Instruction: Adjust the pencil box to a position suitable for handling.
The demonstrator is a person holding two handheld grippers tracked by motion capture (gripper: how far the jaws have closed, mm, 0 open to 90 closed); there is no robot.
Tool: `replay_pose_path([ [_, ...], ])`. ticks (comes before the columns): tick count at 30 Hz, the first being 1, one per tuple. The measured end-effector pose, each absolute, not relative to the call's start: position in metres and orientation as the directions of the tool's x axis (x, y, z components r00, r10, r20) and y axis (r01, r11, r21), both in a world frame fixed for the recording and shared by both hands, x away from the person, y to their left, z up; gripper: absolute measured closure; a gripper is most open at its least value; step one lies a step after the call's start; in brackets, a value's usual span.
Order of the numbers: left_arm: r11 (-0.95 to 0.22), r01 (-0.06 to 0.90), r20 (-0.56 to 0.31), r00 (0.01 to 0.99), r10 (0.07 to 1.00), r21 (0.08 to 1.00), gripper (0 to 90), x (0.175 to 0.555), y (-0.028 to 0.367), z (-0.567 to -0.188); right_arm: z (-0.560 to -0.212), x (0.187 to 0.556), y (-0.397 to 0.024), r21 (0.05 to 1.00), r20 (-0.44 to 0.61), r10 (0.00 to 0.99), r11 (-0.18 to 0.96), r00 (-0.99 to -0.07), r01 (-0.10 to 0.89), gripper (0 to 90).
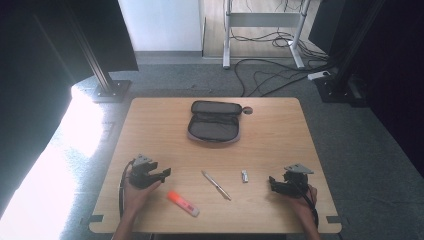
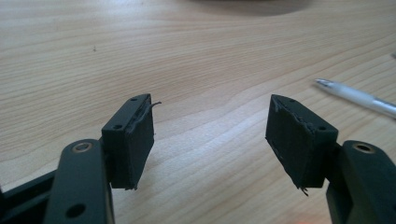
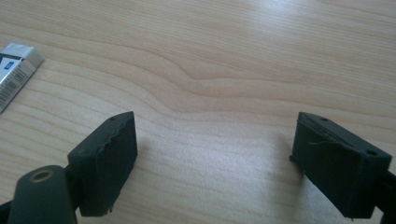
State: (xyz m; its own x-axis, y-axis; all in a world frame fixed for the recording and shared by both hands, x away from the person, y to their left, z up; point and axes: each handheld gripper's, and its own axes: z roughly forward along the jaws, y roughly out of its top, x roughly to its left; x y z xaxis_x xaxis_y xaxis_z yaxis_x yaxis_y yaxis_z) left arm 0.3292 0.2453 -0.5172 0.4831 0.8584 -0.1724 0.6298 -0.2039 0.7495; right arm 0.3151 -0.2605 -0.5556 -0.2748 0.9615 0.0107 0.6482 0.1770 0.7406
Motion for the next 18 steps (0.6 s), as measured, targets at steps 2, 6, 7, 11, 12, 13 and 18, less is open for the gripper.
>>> replay_pose_path([
  [2, -0.199, 0.628, -0.176, 0.483, 0.857, 0.753, 33.2, 0.3275, 0.2463, -0.5163, -0.5555, 0.3162, -0.2595, 0.743, 0.01, 0.96, 0.179, -0.278, 0.645, 15.2],
  [6, -0.194, 0.637, -0.186, 0.478, 0.858, 0.746, 33.4, 0.3301, 0.2467, -0.5185, -0.5555, 0.3162, -0.2593, 0.744, 0.01, 0.96, 0.181, -0.281, 0.644, 16.0],
  [7, -0.19, 0.637, -0.189, 0.478, 0.858, 0.747, 33.5, 0.3311, 0.2459, -0.5184, -0.5554, 0.3159, -0.2592, 0.744, 0.009, 0.958, 0.185, -0.286, 0.642, 16.6],
  [11, -0.193, 0.632, -0.185, 0.481, 0.857, 0.75, 33.8, 0.3317, 0.2449, -0.5174, -0.5552, 0.3148, -0.2585, 0.747, 0.006, 0.958, 0.186, -0.285, 0.638, 18.0],
  [12, -0.193, 0.632, -0.181, 0.478, 0.86, 0.75, 33.8, 0.3316, 0.2448, -0.5173, -0.5552, 0.3148, -0.2585, 0.747, 0.006, 0.958, 0.186, -0.285, 0.638, 18.0],
  [13, -0.186, 0.634, -0.183, 0.47, 0.863, 0.751, 33.8, 0.3317, 0.2456, -0.5172, -0.5552, 0.3149, -0.258, 0.747, 0.006, 0.958, 0.185, -0.285, 0.639, 18.0],
  [18, -0.181, 0.627, -0.184, 0.472, 0.862, 0.758, 33.6, 0.3321, 0.2457, -0.5169, -0.5553, 0.3155, -0.2578, 0.746, 0.009, 0.959, 0.181, -0.282, 0.64, 18.0],
])
